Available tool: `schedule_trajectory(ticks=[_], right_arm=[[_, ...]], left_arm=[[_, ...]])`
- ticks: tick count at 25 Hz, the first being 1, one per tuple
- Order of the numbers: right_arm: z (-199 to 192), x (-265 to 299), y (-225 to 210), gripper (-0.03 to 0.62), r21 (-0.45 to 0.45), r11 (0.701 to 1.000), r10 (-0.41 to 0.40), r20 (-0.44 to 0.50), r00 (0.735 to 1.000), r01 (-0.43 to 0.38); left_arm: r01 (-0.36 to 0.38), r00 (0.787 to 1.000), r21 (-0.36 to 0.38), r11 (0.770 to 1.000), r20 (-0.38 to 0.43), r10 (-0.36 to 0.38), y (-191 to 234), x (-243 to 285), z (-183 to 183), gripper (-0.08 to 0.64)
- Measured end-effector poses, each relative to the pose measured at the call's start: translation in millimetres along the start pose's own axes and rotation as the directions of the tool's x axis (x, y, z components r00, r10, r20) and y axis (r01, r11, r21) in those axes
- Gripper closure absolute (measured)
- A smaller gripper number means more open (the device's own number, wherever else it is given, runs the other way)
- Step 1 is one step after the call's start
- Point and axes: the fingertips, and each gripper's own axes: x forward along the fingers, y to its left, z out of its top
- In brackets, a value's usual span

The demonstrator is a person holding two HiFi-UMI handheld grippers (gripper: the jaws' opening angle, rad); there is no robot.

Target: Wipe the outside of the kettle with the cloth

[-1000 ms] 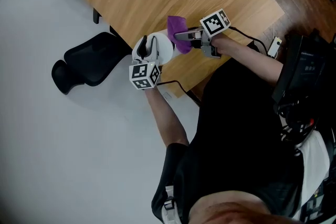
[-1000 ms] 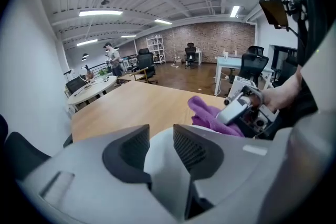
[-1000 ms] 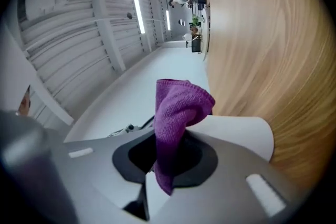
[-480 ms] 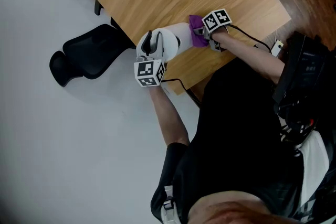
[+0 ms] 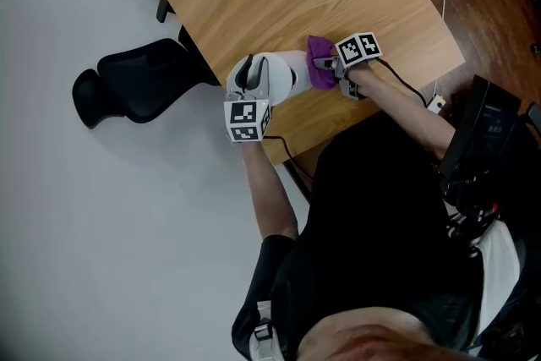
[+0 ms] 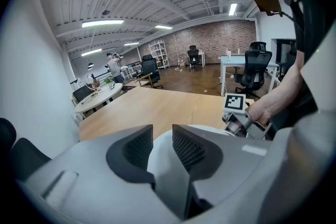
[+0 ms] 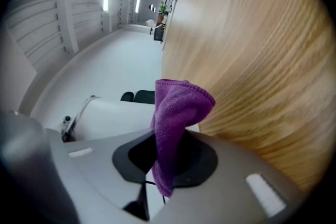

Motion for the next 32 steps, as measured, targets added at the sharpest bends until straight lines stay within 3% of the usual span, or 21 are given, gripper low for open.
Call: schedule_trajectory(ticks=[2,5,7,8,9,11,15,18,25,29,32], right_arm=[[20,-14,45,0.546,-0.006,0.994,0.113,0.067,0.991,-0.113],[48,-37,127,0.546,-0.024,0.949,0.315,0.140,0.939,-0.315],[59,-42,180,0.546,-0.257,0.866,0.465,0.098,0.880,-0.429],[56,-36,197,0.546,-0.343,0.822,0.500,0.057,0.864,-0.454],[50,-25,206,0.546,-0.377,0.802,0.509,0.023,0.861,-0.464],[42,1,203,0.541,-0.357,0.817,0.484,-0.004,0.875,-0.453],[36,24,156,0.541,-0.170,0.928,0.340,0.019,0.940,-0.332],[32,28,121,0.541,-0.102,0.967,0.236,0.024,0.971,-0.233],[32,41,41,0.545,-0.096,0.995,0.010,-0.005,1.000,-0.010],[33,50,-18,0.545,-0.100,0.979,-0.180,-0.030,0.983,0.176],[31,52,-38,0.543,-0.105,0.967,-0.240,-0.049,0.970,0.234]], left_arm=[[-0.008,1.000,0.006,1.000,-0.003,0.008,3,0,7,0.526],[-0.013,1.000,0.010,1.000,0.005,0.013,6,-1,11,0.528],[-0.015,1.000,0.010,1.000,0.023,0.015,7,-5,5,0.528],[-0.016,0.999,0.012,1.000,0.032,0.016,8,-9,0,0.528],[-0.019,0.999,0.012,1.000,0.040,0.019,12,-15,-4,0.528],[-0.035,0.998,0.006,0.999,0.052,0.034,23,-27,-5,0.528],[-0.053,0.997,-0.018,0.998,0.058,0.054,29,-37,8,0.528],[-0.051,0.996,-0.005,0.999,0.068,0.051,27,-36,10,0.528],[-0.056,0.997,0.011,0.998,0.060,0.055,18,-31,5,0.528],[-0.031,0.998,0.014,0.999,0.062,0.030,21,-23,-1,0.526],[-0.001,0.989,-0.052,0.999,0.145,0.008,26,-32,7,0.515]])
